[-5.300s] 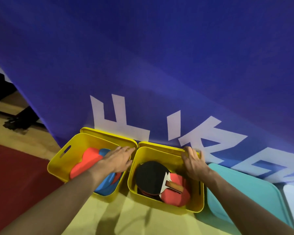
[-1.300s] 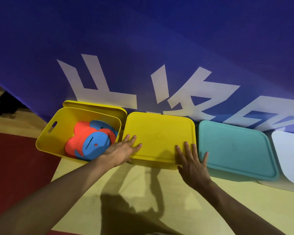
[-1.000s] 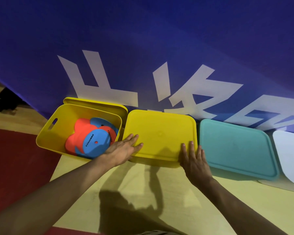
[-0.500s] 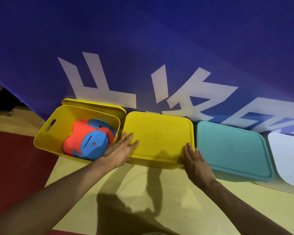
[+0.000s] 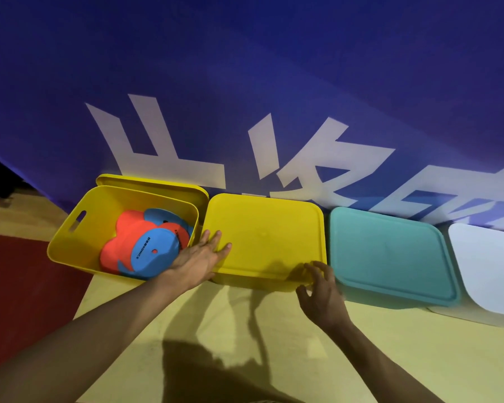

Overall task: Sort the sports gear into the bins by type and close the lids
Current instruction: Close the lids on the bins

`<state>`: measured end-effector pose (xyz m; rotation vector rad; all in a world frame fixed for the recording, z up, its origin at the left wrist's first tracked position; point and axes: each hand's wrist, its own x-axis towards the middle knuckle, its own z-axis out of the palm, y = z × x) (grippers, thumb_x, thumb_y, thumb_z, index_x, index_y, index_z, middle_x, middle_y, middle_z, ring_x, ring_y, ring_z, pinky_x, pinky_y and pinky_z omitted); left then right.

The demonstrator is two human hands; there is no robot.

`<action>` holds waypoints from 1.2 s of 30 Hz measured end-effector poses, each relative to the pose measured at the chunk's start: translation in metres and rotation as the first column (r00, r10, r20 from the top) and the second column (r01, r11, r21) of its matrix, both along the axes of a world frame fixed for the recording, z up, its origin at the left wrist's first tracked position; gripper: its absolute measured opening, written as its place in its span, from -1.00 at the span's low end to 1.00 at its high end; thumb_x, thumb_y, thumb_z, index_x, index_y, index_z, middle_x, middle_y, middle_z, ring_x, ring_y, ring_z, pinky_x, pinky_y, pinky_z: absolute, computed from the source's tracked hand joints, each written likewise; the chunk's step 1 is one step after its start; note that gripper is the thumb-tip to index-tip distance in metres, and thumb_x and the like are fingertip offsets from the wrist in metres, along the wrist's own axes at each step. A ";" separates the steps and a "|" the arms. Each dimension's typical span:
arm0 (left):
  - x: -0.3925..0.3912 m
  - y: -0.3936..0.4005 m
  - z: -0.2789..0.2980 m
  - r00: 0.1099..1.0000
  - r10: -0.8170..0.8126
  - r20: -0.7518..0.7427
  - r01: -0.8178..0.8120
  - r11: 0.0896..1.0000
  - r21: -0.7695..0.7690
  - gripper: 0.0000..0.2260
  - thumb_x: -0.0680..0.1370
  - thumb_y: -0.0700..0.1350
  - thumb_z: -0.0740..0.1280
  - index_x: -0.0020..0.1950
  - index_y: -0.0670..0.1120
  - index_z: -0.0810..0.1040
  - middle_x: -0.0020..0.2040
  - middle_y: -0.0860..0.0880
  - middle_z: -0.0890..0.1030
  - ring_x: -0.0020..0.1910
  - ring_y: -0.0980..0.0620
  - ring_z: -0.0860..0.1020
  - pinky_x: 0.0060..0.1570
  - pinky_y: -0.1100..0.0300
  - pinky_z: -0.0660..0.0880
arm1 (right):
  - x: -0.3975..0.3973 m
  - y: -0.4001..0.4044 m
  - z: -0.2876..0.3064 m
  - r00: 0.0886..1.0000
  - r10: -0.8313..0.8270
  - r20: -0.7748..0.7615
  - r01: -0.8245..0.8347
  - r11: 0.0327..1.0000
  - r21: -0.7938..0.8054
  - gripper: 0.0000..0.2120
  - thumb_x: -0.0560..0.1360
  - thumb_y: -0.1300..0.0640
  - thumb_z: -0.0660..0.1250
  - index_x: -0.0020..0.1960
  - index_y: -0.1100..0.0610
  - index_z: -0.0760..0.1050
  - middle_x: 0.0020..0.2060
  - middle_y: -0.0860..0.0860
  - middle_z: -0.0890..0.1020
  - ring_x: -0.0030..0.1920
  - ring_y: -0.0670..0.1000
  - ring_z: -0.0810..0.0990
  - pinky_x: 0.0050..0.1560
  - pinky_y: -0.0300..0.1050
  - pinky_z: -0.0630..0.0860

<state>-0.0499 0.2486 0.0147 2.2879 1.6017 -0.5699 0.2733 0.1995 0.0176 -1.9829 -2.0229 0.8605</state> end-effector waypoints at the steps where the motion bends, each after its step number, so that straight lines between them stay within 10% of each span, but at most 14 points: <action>1: 0.000 0.000 0.000 1.000 -0.008 -0.004 0.008 1.000 0.004 -0.26 0.65 -0.03 0.32 0.66 0.13 -0.11 0.66 -0.12 -0.23 0.63 -0.25 -0.17 0.38 -0.17 0.44 | -0.004 -0.004 -0.002 0.999 0.019 0.037 -0.018 1.000 -0.007 -0.49 0.54 -0.13 0.29 0.45 -0.05 0.34 0.56 0.05 0.20 0.34 0.18 0.50 0.30 0.44 0.39; 13: 0.001 -0.003 0.007 0.999 -0.024 -0.025 0.025 1.000 0.013 -0.27 0.65 -0.02 0.31 0.66 0.11 -0.11 0.66 -0.12 -0.23 0.63 -0.25 -0.16 0.36 -0.15 0.47 | 0.013 0.008 -0.033 0.979 0.200 0.025 -0.200 0.980 0.006 -0.22 0.56 0.09 0.37 0.63 0.23 0.05 0.65 0.11 -0.09 0.50 0.22 0.36 0.26 -0.21 0.42; 19: 0.001 -0.005 0.009 0.999 -0.035 -0.021 0.035 0.999 0.018 -0.27 0.65 -0.01 0.31 0.66 0.11 -0.11 0.66 -0.12 -0.22 0.63 -0.24 -0.16 0.34 -0.14 0.48 | 0.006 0.002 -0.030 0.984 0.171 0.057 -0.172 0.985 0.013 -0.17 0.51 -0.02 0.33 0.64 0.18 0.01 0.65 0.06 -0.12 0.30 0.21 0.55 0.11 -0.01 0.59; 26: -0.011 0.002 0.012 0.997 -0.067 -0.029 0.067 0.997 -0.027 -0.27 0.65 0.08 0.30 0.66 0.13 -0.11 0.66 -0.08 -0.25 0.63 -0.20 -0.17 0.47 -0.15 0.35 | -0.004 -0.017 -0.033 0.941 0.273 0.198 -0.275 0.961 -0.016 -0.16 0.54 0.01 0.25 0.64 0.26 -0.12 0.63 0.20 -0.23 0.50 0.37 0.30 0.23 0.20 0.57; 32: -0.013 0.015 0.023 0.998 -0.067 0.021 0.067 0.998 0.003 -0.23 0.56 0.36 0.22 0.66 0.10 0.03 0.68 -0.07 -0.08 0.65 -0.17 -0.04 0.47 -0.15 0.33 | 0.005 0.018 0.011 0.782 0.338 0.524 -0.362 0.930 -0.059 -0.41 0.63 -0.28 0.05 0.53 0.03 0.19 0.55 0.06 0.28 -0.02 0.18 0.70 -0.16 0.06 0.60; 36: -0.031 0.028 0.024 1.000 -0.002 0.007 0.002 1.000 -0.028 0.00 0.46 0.33 0.42 0.67 -0.03 -0.07 0.67 -0.10 -0.16 0.65 -0.10 -0.10 0.54 -0.05 0.22 | 0.003 0.049 0.022 0.726 0.312 0.613 -0.365 0.930 -0.040 -0.41 0.60 -0.34 0.10 0.42 0.07 0.29 0.28 0.05 0.51 0.09 0.15 0.61 -0.05 0.05 0.52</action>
